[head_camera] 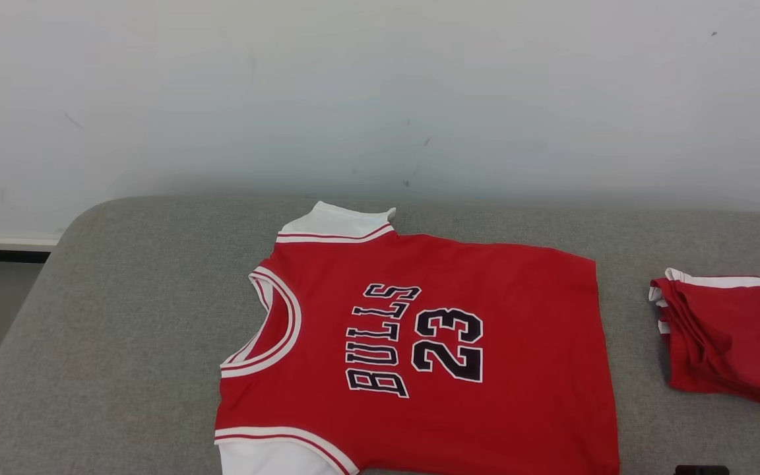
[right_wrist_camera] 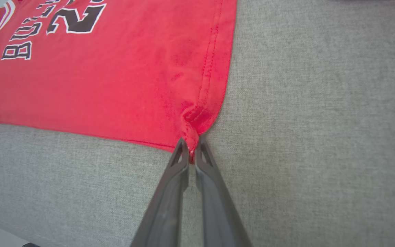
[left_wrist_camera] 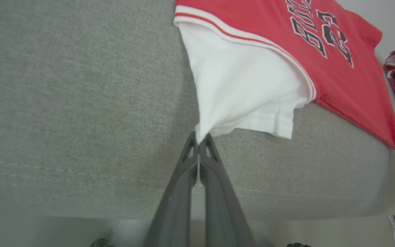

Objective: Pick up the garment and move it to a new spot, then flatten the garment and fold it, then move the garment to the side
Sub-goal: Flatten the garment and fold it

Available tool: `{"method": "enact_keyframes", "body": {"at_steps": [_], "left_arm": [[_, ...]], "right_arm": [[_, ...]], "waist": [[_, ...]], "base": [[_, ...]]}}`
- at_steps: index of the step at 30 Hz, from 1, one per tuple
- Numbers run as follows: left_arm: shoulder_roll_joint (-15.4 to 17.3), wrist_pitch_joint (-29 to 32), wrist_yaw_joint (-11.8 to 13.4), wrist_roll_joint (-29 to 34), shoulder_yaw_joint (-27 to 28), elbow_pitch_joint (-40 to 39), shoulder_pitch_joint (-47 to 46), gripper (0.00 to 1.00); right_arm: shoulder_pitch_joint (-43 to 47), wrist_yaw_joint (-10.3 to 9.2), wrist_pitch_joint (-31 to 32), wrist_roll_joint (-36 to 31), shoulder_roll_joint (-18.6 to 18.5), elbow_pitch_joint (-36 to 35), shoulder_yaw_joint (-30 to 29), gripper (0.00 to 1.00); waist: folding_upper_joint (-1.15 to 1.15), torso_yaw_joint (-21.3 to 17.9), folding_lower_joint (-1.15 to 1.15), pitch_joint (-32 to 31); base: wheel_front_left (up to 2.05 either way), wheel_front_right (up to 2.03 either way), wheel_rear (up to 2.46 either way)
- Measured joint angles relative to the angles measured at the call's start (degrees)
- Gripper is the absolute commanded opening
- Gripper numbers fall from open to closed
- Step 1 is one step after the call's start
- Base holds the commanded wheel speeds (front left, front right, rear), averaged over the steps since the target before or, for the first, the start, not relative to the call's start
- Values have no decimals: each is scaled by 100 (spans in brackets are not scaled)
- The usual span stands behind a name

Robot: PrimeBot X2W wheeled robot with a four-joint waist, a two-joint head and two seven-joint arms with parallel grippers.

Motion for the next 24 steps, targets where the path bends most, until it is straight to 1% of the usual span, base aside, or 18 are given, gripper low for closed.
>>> {"method": "enact_keyframes", "body": {"at_steps": [1,2,3,4,5,7,11,16,20,24], "left_arm": [[-20,27,0,-10,-3,34,-1,0],[-36,53,1,-19,-8,82,-2,29],[-44,63,18,-18,-18,120,-5,62],[-49,94,32,-19,-20,155,-13,88],[-63,97,40,-20,-21,190,-21,100],[-105,115,40,-21,-32,259,-44,100],[-138,163,41,-31,-33,331,-81,100],[-51,89,44,-29,77,343,-80,100],[96,-79,51,71,166,102,-85,100],[189,-289,92,346,290,-268,-158,100]], "right_arm": [[-14,-1,11,-25,0,8,5,24],[-34,-5,12,-33,0,25,10,52],[-60,-7,15,-32,0,46,10,90],[-84,-8,15,-29,0,57,-5,100],[-97,-10,16,-29,0,63,-15,100],[-100,-51,16,-29,0,79,-16,100],[-100,-54,16,-29,-2,97,-32,100],[-92,-56,-51,21,-43,45,-181,100],[-55,-56,-211,210,-80,-204,-442,100],[-55,-56,-382,285,-152,-558,-602,100]], "waist": [[0,0,0,6],[0,0,0,12],[0,0,0,18],[0,2,0,24],[0,4,0,29],[0,11,0,37],[0,29,0,42],[0,55,0,31],[0,70,0,16],[0,79,0,-1]], "base": [[0,0,0],[0,0,0],[0,0,0],[0,0,0],[0,0,0],[0,0,0],[0,0,0],[0,0,0],[0,0,0],[0,0,0]]}}
